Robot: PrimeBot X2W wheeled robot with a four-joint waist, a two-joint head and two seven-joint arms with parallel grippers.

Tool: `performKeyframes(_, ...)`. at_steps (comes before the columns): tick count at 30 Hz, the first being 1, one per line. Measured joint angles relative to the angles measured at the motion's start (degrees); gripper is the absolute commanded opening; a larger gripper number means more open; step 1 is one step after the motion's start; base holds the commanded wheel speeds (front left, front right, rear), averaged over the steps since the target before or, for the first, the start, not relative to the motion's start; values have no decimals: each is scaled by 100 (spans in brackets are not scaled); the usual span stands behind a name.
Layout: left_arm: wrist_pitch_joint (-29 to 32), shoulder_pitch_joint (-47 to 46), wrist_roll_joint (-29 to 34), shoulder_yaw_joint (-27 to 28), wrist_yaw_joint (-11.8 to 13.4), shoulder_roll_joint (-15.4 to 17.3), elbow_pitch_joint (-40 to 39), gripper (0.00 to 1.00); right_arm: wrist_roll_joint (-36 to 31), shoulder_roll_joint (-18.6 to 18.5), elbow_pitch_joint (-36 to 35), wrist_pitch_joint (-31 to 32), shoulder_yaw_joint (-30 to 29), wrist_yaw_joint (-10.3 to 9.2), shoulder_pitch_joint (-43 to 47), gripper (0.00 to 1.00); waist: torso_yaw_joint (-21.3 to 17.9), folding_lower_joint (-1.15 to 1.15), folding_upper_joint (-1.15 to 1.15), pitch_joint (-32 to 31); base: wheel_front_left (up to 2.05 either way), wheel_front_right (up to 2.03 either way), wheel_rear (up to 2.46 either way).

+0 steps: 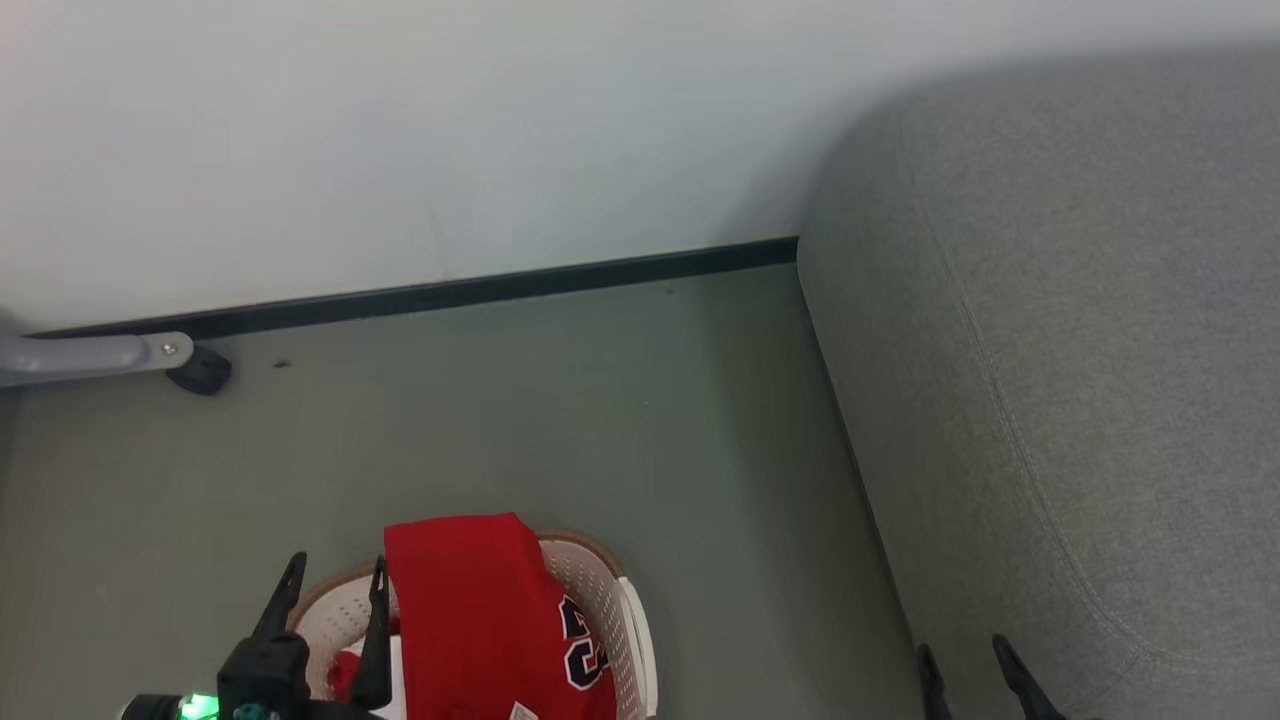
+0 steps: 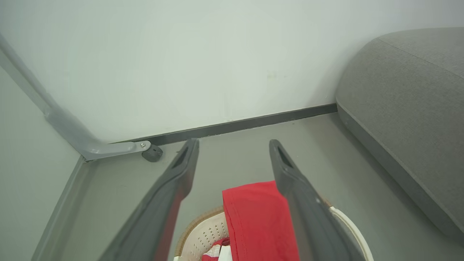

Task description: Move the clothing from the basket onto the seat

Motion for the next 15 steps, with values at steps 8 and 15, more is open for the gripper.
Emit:
performKeyframes(8, -1, -688, 142, -197, -297, 223, 569, 100, -55, 89, -227, -2, 170, -1, -248, 100, -249, 0, 0, 691, 0, 0, 0)
performKeyframes(15, 144, -1221, 522, -531, -582, 519, 1178, 100, -91, 135, -417, -3, 209, -34, -505, 100, -430, 0, 1, 1305, 0, 0, 0)
